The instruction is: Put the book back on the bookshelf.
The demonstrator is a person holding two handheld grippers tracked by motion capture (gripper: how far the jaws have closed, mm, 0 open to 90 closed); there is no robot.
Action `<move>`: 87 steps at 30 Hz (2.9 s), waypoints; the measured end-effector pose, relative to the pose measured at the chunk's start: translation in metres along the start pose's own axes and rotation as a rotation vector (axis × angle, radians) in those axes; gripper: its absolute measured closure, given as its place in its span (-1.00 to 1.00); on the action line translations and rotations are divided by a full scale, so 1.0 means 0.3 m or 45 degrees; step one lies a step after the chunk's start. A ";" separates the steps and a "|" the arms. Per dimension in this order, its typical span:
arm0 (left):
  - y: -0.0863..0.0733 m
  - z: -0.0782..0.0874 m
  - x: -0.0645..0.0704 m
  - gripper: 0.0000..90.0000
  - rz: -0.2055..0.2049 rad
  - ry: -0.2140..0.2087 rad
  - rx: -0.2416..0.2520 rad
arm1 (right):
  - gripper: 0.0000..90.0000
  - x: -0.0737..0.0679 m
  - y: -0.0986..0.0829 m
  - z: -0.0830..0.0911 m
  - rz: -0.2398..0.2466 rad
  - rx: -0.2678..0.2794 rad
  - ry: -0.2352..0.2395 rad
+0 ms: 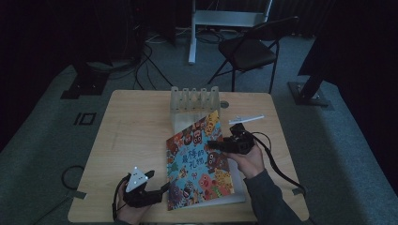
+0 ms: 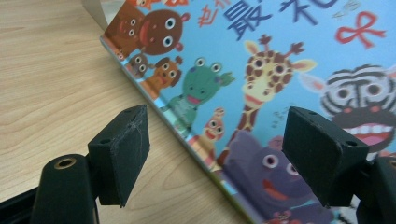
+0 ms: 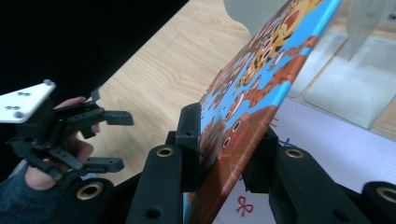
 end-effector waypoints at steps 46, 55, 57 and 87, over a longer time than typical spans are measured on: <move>0.198 -0.125 -0.101 -0.43 0.072 -0.346 0.065 | 0.69 -0.134 -0.042 0.219 0.110 0.146 0.047; 0.235 -0.180 -0.111 -0.55 0.079 -0.467 0.056 | 0.69 -0.157 -0.059 0.242 0.138 0.158 0.066; 0.237 -0.185 -0.108 -0.56 0.080 -0.517 0.067 | 0.69 -0.160 -0.062 0.243 0.140 0.157 0.066; 0.292 -0.134 -0.064 -0.47 -0.050 -0.592 0.080 | 0.67 -0.170 -0.113 0.286 0.211 0.233 0.092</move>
Point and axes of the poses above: each handheld gripper's, and its own axes: z roughly backward along the jaws, y roughly out of its top, x roughly to its right, the point moved 6 cm from there along -z, roughly forward along the jaws, and after that the axes turned 14 degrees about -x, right-handed, at the moved point
